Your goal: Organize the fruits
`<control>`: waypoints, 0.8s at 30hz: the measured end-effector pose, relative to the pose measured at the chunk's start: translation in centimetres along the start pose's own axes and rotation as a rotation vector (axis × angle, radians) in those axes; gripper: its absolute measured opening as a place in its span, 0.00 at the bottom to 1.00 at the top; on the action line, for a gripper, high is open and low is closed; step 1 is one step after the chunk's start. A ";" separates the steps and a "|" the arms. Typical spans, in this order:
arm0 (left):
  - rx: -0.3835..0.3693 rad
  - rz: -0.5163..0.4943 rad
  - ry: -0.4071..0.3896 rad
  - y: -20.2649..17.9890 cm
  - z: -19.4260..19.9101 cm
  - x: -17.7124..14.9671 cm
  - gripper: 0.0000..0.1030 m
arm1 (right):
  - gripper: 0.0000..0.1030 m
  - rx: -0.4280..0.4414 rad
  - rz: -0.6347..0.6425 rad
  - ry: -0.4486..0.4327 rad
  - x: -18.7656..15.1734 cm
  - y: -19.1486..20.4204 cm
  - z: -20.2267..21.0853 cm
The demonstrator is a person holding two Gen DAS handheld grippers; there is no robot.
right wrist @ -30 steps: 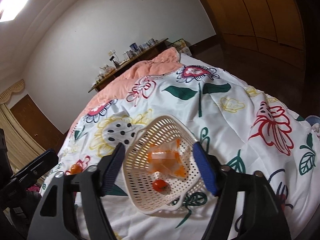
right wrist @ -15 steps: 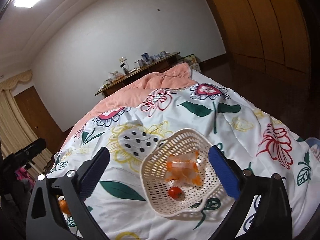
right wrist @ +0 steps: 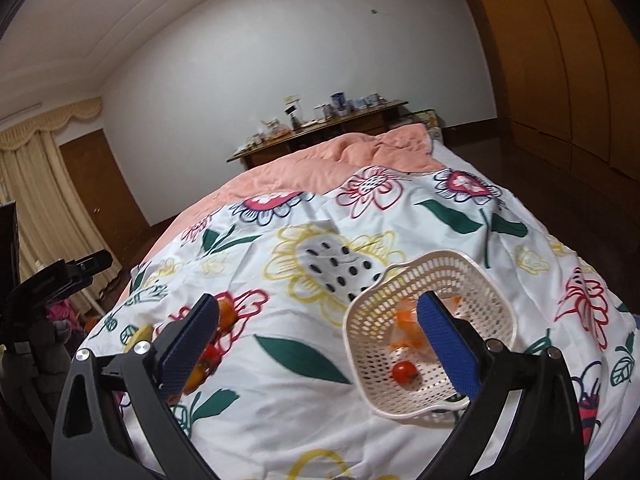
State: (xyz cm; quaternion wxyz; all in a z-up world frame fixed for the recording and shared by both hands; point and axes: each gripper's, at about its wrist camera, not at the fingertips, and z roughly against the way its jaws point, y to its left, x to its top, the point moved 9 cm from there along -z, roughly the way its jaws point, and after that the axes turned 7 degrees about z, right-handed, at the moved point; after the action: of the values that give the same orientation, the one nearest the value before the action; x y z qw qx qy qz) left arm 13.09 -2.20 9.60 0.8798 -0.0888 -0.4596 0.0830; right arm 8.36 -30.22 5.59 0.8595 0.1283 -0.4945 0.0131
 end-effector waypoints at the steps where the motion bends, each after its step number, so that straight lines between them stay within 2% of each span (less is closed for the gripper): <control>1: 0.020 -0.011 0.000 0.5 0.1 -0.3 0.97 | 0.95 0.005 0.007 0.005 -0.1 0.4 -0.1; 4: 0.090 -0.026 -0.005 2.3 0.1 -0.8 0.97 | 0.95 0.017 0.028 0.015 -0.5 1.4 -0.5; 8: 0.124 0.015 0.009 4.9 0.1 -1.3 0.97 | 0.95 0.040 0.032 0.044 -1.2 2.4 -1.3; 12: 0.174 0.061 0.056 7.9 -0.8 -2.6 0.97 | 0.95 0.057 0.053 0.091 -2.7 3.6 -2.3; 17: 0.200 0.093 0.114 9.8 -1.9 -4.6 0.97 | 0.95 0.087 0.080 0.155 -4.7 5.4 -3.8; 24: 0.212 0.109 0.181 10.5 -3.7 -6.9 0.96 | 0.95 0.086 0.159 0.257 -7.9 7.3 -5.7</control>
State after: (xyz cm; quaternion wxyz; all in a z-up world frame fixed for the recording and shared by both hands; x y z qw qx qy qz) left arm 11.52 6.17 -0.42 0.9163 -0.0271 -0.3614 0.1704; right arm 8.11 -21.05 -2.38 0.9058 0.1225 -0.3879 0.1185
